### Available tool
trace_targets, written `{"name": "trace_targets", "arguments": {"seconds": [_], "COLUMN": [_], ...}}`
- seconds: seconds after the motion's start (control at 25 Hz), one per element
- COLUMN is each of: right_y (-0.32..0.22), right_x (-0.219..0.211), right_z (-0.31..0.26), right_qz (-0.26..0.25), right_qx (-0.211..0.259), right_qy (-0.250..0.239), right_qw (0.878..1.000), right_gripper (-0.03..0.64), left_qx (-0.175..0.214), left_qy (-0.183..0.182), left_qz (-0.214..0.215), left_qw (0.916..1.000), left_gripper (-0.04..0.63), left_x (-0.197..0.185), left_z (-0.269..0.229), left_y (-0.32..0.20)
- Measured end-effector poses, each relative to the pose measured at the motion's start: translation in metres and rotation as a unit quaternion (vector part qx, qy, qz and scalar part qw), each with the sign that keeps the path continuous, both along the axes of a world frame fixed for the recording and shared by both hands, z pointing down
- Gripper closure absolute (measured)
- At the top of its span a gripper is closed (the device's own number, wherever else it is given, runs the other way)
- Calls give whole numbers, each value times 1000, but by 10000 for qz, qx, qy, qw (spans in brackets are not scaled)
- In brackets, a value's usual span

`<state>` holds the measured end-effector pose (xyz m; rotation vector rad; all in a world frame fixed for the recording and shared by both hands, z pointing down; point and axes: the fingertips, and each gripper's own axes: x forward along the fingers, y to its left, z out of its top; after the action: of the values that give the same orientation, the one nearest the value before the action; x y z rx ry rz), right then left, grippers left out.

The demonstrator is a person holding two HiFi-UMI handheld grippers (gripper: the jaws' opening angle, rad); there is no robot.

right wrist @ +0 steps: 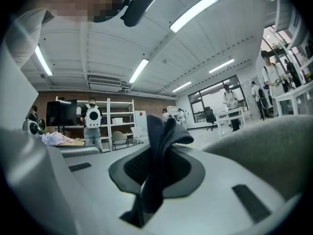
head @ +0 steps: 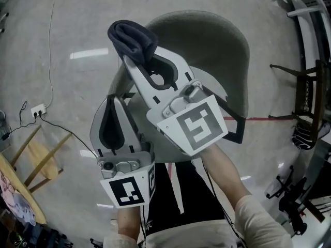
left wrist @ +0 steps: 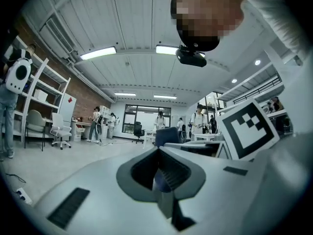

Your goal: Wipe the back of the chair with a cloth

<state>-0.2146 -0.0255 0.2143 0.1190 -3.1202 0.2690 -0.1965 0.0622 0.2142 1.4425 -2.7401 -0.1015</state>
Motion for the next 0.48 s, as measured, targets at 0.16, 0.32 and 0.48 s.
{"name": "trace_targets", "arguments": {"seconds": [0.16, 0.32, 0.48], "right_y": [-6, -19, -36], "right_x": [-12, -15, -7], "right_z": [21, 32, 33], "right_qz": [163, 465, 739], "right_qx": [307, 646, 757], "right_qy": [328, 565, 663], "right_qw": [9989, 9952, 9922], "right_gripper": [557, 557, 557], "left_qx": [-94, -49, -114], "left_qy": [72, 178, 182], "left_qz": [-151, -313, -242], "left_qw": [9998, 9993, 9995], "left_gripper": [580, 580, 580], "left_x": [-8, -11, -7], "left_z": [11, 14, 17], "left_y": [6, 7, -2]}}
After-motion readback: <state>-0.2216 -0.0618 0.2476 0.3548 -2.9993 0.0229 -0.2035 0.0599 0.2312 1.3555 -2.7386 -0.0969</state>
